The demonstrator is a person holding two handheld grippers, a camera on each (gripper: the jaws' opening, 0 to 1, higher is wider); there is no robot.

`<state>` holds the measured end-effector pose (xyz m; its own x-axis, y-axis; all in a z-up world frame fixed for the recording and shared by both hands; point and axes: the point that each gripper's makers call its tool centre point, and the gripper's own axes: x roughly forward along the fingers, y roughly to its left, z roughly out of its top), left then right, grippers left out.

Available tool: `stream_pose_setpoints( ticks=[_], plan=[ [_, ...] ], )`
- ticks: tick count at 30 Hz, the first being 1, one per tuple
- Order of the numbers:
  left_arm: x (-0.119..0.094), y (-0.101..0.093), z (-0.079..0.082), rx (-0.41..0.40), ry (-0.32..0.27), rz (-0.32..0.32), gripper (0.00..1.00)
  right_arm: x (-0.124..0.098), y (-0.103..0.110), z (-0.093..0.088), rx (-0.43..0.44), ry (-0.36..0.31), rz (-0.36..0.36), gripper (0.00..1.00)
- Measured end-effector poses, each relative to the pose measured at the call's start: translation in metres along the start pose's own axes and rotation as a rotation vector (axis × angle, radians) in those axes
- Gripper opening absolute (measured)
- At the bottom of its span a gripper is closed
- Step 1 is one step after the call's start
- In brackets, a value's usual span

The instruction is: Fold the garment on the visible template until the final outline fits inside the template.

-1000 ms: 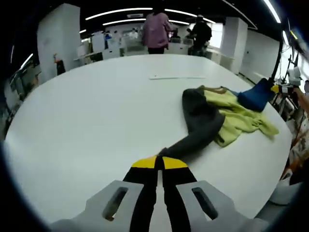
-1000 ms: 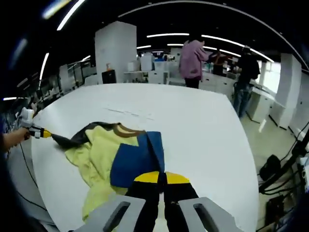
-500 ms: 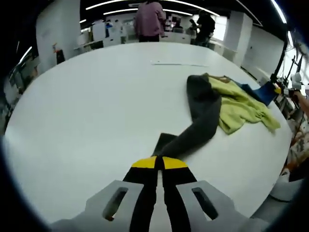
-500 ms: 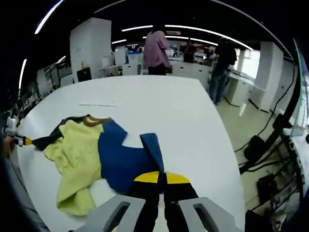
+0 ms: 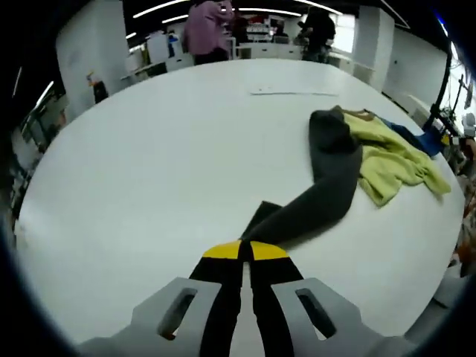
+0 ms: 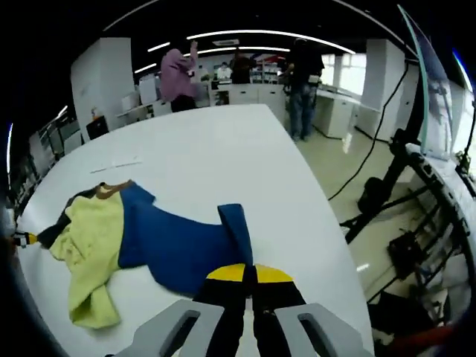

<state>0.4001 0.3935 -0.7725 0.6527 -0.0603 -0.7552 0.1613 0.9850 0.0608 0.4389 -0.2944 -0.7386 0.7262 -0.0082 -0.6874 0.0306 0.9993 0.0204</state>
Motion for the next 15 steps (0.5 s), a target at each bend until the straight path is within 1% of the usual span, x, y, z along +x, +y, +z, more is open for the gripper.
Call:
stream_pose_setpoints(
  ticks=[5,6,7,8,9,10,11,13,15],
  plan=[
    [0.007,0.009,0.008,-0.019,-0.012,0.009,0.0,-0.001,-0.015,-0.009,0.049,0.021,-0.038,0.0],
    [0.008,0.011,0.009,-0.012,-0.013,0.02,0.0,-0.001,-0.018,-0.01,0.055,0.022,-0.045,0.0],
    [0.01,0.016,0.009,0.019,-0.005,0.039,0.0,-0.002,-0.02,-0.011,0.059,0.023,-0.049,0.0],
    [0.01,0.019,0.008,0.029,0.005,0.051,0.0,-0.002,-0.021,-0.011,0.063,0.019,-0.046,0.0],
    [0.012,0.021,0.008,0.024,0.009,0.058,0.0,-0.001,-0.02,-0.01,0.078,0.004,-0.026,0.0],
    [0.012,0.022,0.008,0.023,0.007,0.058,0.0,-0.001,-0.019,-0.01,0.104,0.003,-0.015,0.0],
    [0.013,0.023,0.009,0.025,0.006,0.059,0.0,-0.002,-0.021,-0.011,0.127,0.006,-0.019,0.0],
    [0.015,0.031,0.01,0.051,0.016,0.086,0.0,-0.001,-0.025,-0.012,0.128,0.001,-0.025,0.0],
    [0.016,0.035,0.009,0.058,0.025,0.099,0.0,-0.002,-0.03,-0.013,0.135,0.009,-0.04,0.0]
  ],
)
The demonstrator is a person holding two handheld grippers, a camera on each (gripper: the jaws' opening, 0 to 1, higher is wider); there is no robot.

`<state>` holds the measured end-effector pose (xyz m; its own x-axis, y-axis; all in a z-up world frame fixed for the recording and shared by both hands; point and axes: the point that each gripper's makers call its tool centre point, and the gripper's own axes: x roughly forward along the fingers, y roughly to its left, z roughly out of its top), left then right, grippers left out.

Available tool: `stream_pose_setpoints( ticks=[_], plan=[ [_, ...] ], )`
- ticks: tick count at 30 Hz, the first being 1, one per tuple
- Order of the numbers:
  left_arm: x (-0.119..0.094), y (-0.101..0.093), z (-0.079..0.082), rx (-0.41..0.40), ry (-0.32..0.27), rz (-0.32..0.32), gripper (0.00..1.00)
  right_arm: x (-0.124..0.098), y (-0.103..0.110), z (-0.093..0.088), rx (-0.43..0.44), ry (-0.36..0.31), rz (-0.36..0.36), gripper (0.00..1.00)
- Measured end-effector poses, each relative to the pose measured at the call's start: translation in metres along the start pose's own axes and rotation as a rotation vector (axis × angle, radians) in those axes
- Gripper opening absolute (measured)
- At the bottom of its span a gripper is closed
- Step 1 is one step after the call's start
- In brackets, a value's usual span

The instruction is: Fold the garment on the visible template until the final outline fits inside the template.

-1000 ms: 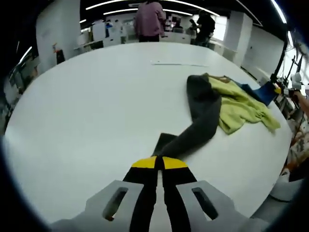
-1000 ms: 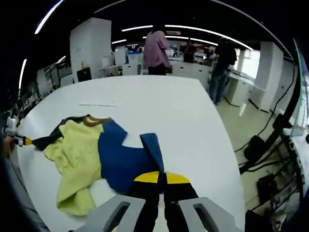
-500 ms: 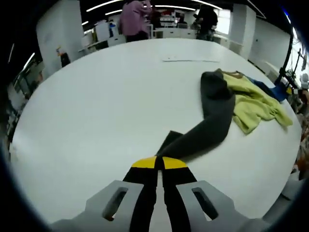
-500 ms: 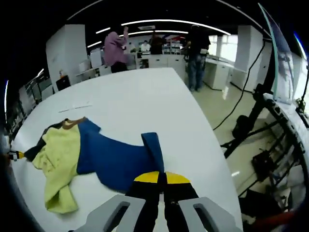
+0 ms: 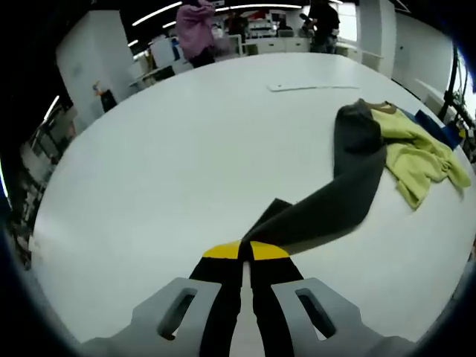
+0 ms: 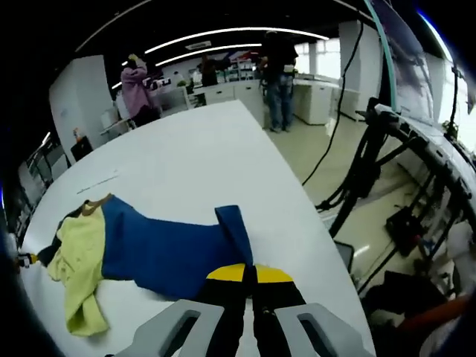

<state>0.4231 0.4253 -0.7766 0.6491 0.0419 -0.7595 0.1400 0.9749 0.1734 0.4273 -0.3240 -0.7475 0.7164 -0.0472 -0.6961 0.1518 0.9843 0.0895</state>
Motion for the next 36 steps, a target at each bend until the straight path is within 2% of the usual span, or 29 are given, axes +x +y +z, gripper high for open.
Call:
stream_pose_setpoints(
  ticks=[11,17,29,36],
  plan=[
    [0.007,0.025,-0.002,0.04,0.025,0.052,0.0,-0.003,-0.017,-0.003,0.002,0.026,-0.054,0.0],
    [0.008,0.036,0.0,-0.001,0.02,0.055,0.0,-0.004,-0.022,-0.006,-0.009,0.045,-0.069,0.0],
    [0.007,0.062,0.0,0.075,0.068,0.125,0.0,-0.005,-0.032,-0.004,-0.032,0.066,-0.096,0.0],
    [0.002,0.076,0.0,0.074,0.076,0.15,0.0,-0.003,-0.034,-0.001,-0.04,0.072,-0.099,0.0]
  ],
)
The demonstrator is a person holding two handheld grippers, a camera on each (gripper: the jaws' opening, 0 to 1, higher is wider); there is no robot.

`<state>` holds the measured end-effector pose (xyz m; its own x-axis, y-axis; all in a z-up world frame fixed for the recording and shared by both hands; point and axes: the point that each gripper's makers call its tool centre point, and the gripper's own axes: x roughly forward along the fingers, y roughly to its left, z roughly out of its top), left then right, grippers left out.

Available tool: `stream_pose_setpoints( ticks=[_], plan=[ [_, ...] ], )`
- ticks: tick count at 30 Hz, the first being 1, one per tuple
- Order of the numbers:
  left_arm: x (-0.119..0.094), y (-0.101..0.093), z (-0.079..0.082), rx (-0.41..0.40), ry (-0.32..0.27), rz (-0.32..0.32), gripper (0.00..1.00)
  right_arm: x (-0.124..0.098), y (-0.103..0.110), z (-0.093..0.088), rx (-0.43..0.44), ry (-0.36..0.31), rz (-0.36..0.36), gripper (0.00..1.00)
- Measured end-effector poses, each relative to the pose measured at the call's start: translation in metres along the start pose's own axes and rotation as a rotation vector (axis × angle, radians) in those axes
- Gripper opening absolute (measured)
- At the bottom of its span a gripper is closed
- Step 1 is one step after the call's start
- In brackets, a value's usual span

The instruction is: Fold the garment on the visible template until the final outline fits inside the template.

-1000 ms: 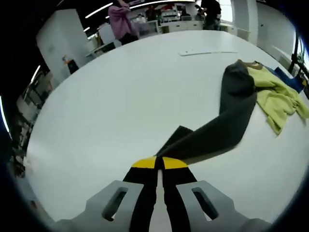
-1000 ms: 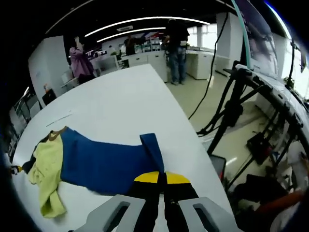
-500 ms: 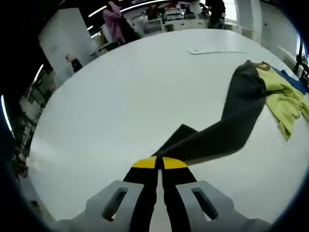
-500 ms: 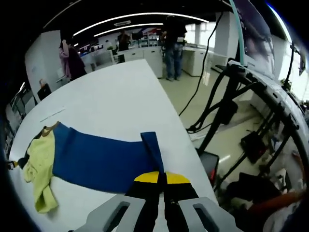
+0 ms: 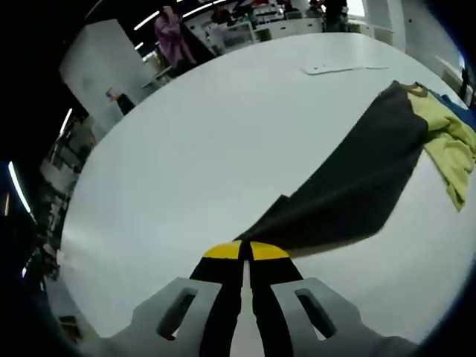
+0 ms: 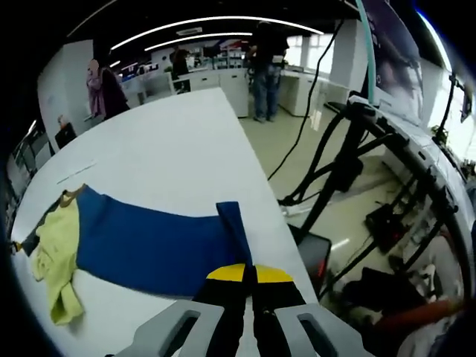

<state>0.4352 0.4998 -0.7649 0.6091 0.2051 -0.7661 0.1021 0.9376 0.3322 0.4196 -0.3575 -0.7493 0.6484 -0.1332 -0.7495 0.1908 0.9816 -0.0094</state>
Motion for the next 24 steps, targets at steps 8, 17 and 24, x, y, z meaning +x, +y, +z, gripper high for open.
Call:
stream_pose_setpoints(
  ticks=[8,17,24],
  plan=[
    [-0.003,0.001,0.0,-0.008,0.001,0.002,0.0,0.001,0.003,0.001,0.002,0.008,0.01,0.0],
    [-0.015,-0.007,0.007,-0.039,-0.063,-0.036,0.17,-0.006,0.021,0.01,-0.036,-0.025,0.073,0.06],
    [-0.024,-0.032,0.01,-0.004,-0.099,-0.095,0.33,-0.016,0.058,0.015,-0.102,-0.045,0.198,0.38]
  ],
)
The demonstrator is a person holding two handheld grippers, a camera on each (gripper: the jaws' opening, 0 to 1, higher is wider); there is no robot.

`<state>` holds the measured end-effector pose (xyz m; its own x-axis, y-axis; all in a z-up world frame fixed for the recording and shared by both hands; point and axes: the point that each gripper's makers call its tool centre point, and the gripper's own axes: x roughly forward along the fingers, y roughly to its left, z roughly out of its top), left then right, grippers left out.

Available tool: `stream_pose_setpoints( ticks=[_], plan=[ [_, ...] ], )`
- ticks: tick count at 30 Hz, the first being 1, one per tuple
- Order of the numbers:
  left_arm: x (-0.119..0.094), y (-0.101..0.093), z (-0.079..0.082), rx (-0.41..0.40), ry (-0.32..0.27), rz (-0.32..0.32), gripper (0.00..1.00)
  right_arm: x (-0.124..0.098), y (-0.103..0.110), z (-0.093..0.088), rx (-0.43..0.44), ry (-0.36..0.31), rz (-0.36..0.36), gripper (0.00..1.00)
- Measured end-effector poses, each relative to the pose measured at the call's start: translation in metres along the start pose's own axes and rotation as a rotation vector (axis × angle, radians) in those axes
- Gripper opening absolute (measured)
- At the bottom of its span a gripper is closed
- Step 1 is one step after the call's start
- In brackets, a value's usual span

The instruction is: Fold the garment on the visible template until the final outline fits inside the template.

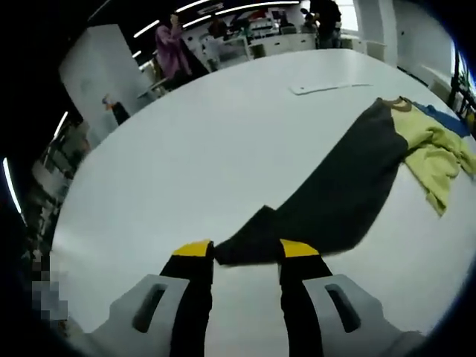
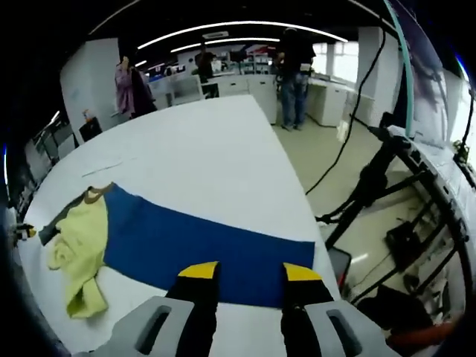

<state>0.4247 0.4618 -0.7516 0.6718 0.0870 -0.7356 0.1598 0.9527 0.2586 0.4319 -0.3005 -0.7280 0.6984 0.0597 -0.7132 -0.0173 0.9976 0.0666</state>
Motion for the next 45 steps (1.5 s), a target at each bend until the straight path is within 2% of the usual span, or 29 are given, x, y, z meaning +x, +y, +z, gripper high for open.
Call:
stream_pose_setpoints(
  ticks=[4,7,10,16,20,23,30,34,37,42,45],
  plan=[
    [-0.002,-0.012,0.0,-0.032,-0.022,-0.035,0.42,-0.002,0.025,0.002,-0.036,-0.008,0.083,0.55],
    [-0.006,-0.028,0.001,-0.053,-0.047,-0.079,0.48,-0.004,0.047,-0.001,-0.067,0.003,0.165,0.64],
    [-0.009,-0.04,-0.002,-0.067,-0.045,-0.105,0.51,-0.007,0.068,-0.003,-0.109,-0.003,0.228,0.7],
    [-0.019,-0.068,0.003,-0.091,-0.1,-0.175,0.57,-0.016,0.113,-0.001,-0.158,-0.043,0.374,0.82],
    [-0.025,-0.086,0.008,-0.107,-0.131,-0.223,0.61,-0.019,0.135,-0.009,-0.222,-0.037,0.435,0.85],
    [-0.03,-0.098,0.013,-0.085,-0.156,-0.249,0.63,-0.019,0.146,-0.013,-0.25,-0.035,0.466,0.9],
    [-0.045,-0.138,0.025,-0.064,-0.218,-0.346,0.63,-0.018,0.169,-0.036,-0.379,-0.002,0.511,0.92],
    [-0.053,-0.159,0.027,-0.078,-0.239,-0.394,0.6,-0.019,0.182,-0.05,-0.388,0.017,0.55,0.92],
    [-0.057,-0.174,0.025,-0.059,-0.243,-0.419,0.59,-0.022,0.191,-0.056,-0.394,0.015,0.578,0.91],
    [-0.061,-0.196,0.024,-0.076,-0.253,-0.464,0.55,-0.026,0.204,-0.062,-0.41,0.006,0.605,0.85],
    [-0.06,-0.203,0.025,-0.086,-0.264,-0.486,0.52,-0.027,0.211,-0.067,-0.42,0.004,0.619,0.8]
  ],
)
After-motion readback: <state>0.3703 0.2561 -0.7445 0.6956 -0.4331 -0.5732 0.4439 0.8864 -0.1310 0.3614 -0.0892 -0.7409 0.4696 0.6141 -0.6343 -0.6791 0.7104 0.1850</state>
